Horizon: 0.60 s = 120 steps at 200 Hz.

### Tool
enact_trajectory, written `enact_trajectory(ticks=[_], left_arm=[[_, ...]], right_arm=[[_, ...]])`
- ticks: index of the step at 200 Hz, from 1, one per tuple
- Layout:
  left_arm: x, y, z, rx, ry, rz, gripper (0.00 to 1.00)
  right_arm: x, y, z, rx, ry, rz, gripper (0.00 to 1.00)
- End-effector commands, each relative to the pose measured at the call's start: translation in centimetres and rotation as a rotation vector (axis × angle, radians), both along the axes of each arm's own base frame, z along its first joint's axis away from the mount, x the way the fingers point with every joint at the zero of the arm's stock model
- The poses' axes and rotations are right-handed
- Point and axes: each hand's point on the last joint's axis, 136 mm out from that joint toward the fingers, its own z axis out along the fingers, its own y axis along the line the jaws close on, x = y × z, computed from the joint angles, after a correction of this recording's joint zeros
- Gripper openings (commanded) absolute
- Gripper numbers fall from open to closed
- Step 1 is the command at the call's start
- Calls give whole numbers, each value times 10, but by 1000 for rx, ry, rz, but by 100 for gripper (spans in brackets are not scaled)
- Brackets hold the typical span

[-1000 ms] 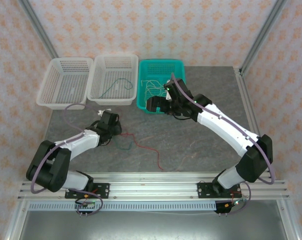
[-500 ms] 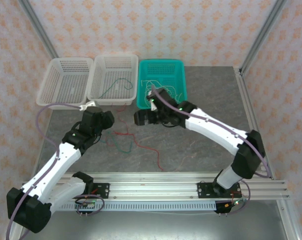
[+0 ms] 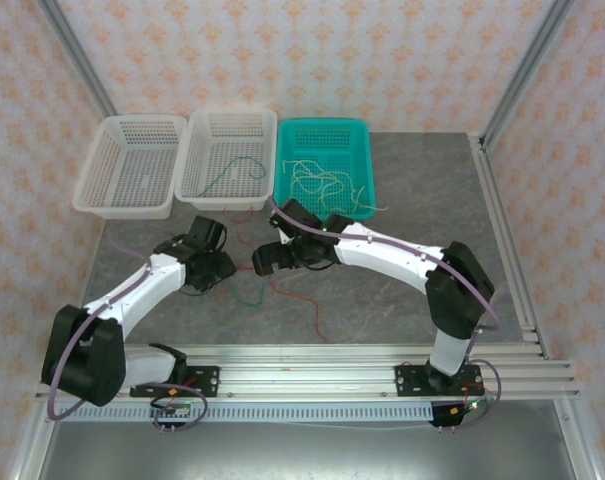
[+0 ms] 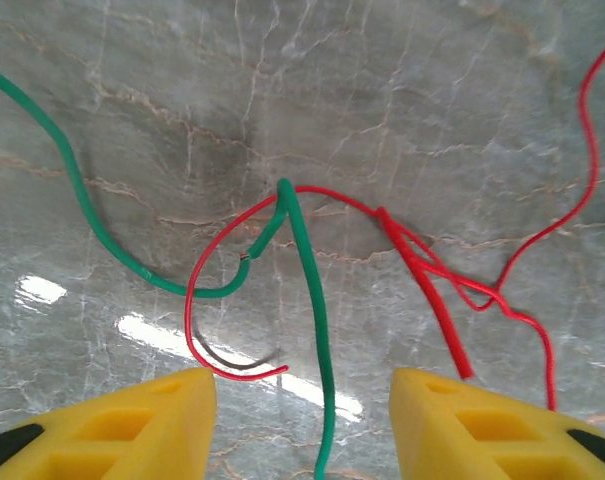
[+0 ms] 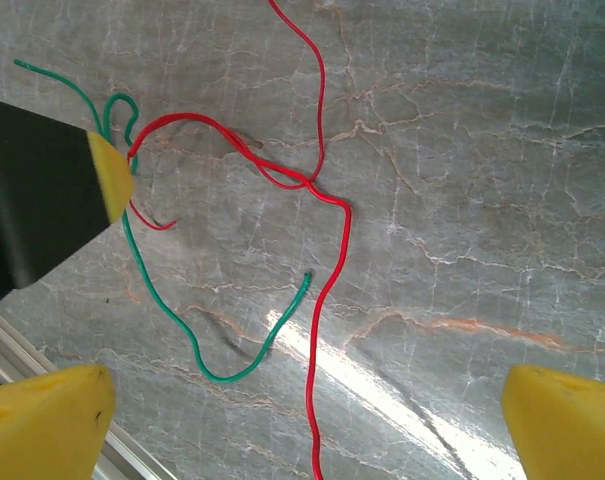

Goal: Untangle the cables
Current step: Pick up the cables from the middle-left of the table.

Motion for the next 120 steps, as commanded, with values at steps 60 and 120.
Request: enact_trajectory(ticks=[60, 120], left_arm=[[4, 2, -17, 26, 24, -21, 9], [-2, 18, 61, 115, -94, -98, 0]], right_arm=[[6, -11, 3, -16, -31, -60, 99], [10, -4, 5, -14, -41, -39, 99]])
